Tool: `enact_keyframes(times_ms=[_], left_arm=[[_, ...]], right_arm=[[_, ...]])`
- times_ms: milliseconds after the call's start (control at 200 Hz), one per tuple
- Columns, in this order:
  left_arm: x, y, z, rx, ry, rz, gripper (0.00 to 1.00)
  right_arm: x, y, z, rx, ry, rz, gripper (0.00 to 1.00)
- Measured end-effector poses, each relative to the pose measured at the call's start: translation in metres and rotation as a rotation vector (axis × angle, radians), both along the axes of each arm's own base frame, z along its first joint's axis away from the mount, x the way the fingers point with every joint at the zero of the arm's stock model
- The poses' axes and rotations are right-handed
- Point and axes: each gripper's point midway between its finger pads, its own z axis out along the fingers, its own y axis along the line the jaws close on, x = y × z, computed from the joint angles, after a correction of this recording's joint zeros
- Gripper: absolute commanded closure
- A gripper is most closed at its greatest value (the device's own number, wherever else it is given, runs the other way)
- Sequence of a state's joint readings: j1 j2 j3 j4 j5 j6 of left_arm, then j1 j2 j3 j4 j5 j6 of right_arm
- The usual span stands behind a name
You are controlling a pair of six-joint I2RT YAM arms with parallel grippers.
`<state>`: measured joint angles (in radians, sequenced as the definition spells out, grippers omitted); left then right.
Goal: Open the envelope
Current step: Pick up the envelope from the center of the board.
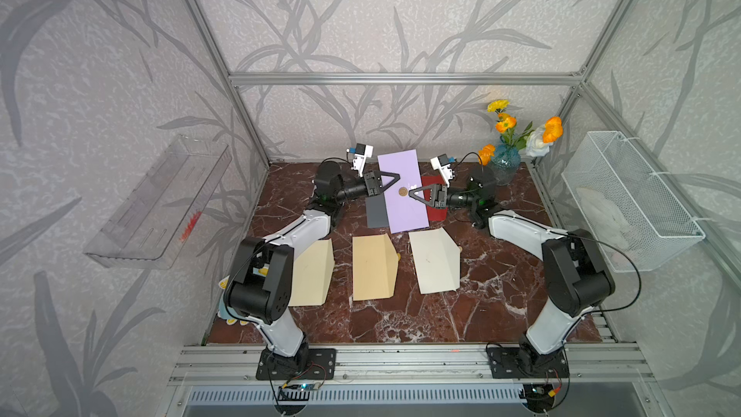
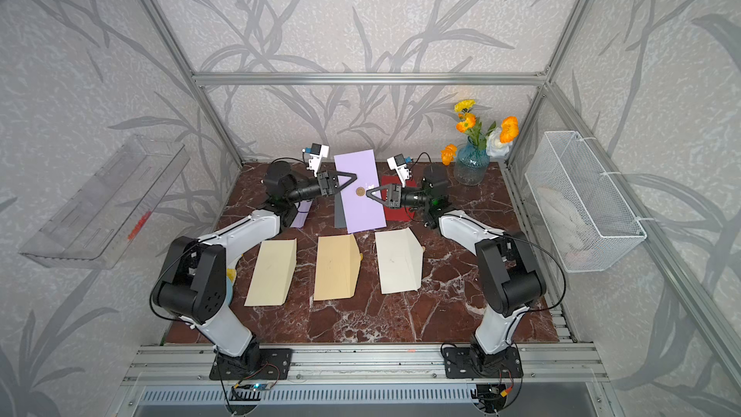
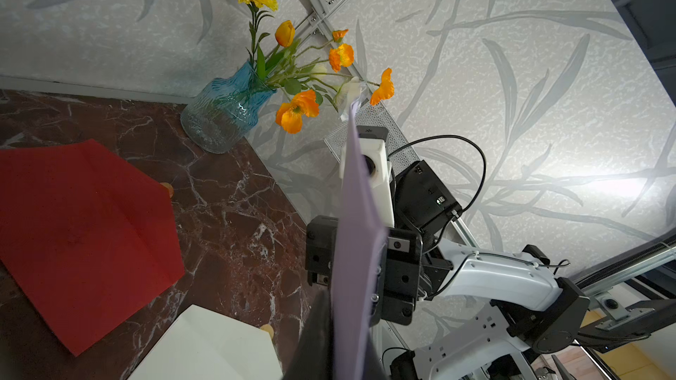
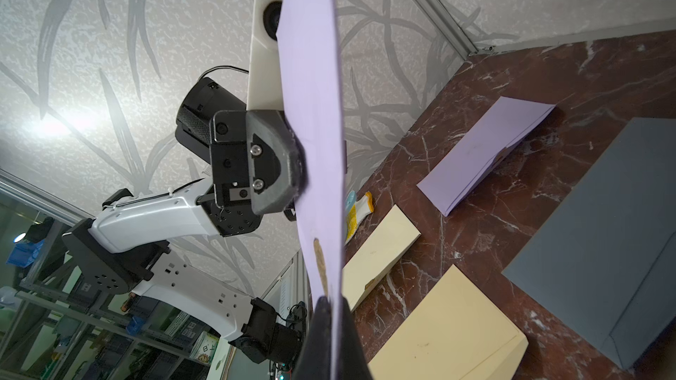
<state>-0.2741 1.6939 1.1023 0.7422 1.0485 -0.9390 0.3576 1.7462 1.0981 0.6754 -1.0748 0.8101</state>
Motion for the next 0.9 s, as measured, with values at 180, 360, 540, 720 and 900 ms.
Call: enact_keyframes(times_ms=[180,360,540,720,900], left_arm=[[0.001,-0.002,-0.006,0.004,0.015,-0.004,1.0],[0.002,-0.002,-0.007,0.008,0.016,-0.002,1.0],[0.0,-0.005,-0.019,0.046,0.031,-0.002,1.0],[0.0,-0.001,-0.024,0.109,0.043,0.04,1.0],[0.003,0.005,-0.015,0.152,0.021,0.091,1.0]], right_arm=[[0.0,0.0,-0.001,-0.004,0.011,0.001,1.0],[0.0,0.0,-0.002,-0.009,0.015,0.004,0.89],[0.004,-0.002,-0.008,-0.081,0.002,-0.041,0.5],[0.004,-0.011,0.008,-0.221,-0.115,-0.155,0.4],[-0.007,-0.021,0.025,-0.368,-0.272,-0.267,0.36]])
